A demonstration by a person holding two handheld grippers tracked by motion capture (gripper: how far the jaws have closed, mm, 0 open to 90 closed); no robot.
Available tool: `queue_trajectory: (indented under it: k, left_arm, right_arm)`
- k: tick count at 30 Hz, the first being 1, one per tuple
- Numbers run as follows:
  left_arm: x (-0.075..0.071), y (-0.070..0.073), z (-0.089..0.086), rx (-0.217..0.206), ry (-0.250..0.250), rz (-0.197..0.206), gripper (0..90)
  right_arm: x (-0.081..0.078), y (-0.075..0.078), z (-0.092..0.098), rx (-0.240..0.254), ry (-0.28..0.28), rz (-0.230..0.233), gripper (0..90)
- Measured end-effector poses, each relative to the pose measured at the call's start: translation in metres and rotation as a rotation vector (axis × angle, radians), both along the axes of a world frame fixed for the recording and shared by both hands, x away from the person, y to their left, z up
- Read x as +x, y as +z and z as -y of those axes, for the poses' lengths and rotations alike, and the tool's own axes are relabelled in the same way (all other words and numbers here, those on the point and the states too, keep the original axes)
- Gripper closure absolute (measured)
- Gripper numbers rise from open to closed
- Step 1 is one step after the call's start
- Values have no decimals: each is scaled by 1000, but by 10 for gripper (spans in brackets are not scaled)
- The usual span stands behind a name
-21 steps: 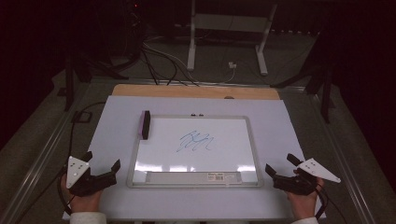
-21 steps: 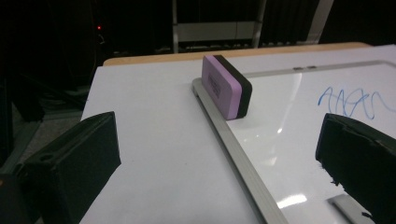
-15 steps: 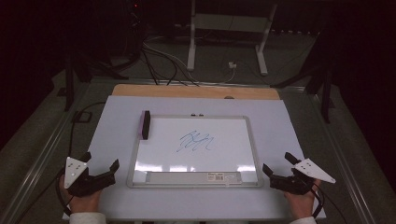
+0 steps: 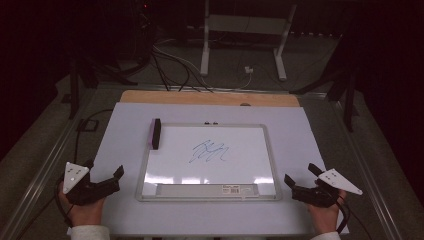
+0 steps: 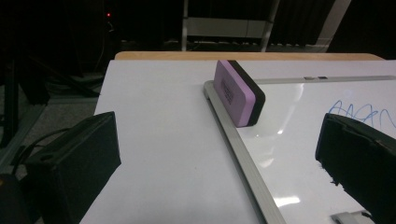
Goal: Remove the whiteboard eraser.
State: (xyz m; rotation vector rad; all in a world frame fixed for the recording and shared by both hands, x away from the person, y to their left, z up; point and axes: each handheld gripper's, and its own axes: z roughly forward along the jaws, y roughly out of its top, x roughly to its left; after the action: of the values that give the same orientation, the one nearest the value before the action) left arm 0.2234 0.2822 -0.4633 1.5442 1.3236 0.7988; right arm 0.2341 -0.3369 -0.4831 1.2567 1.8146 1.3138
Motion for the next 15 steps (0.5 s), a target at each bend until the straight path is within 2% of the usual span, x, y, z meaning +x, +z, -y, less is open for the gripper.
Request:
queue_trajectory:
  k: [8,15]
  left_arm:
    - [11,9,-4,-14,-1,8,7]
    - [27,19,-2,-22,-21,7,7]
  right_arm:
    - [-1,1,0,4,-11,0,1]
    - [-2,2,1,11,-11,4,1]
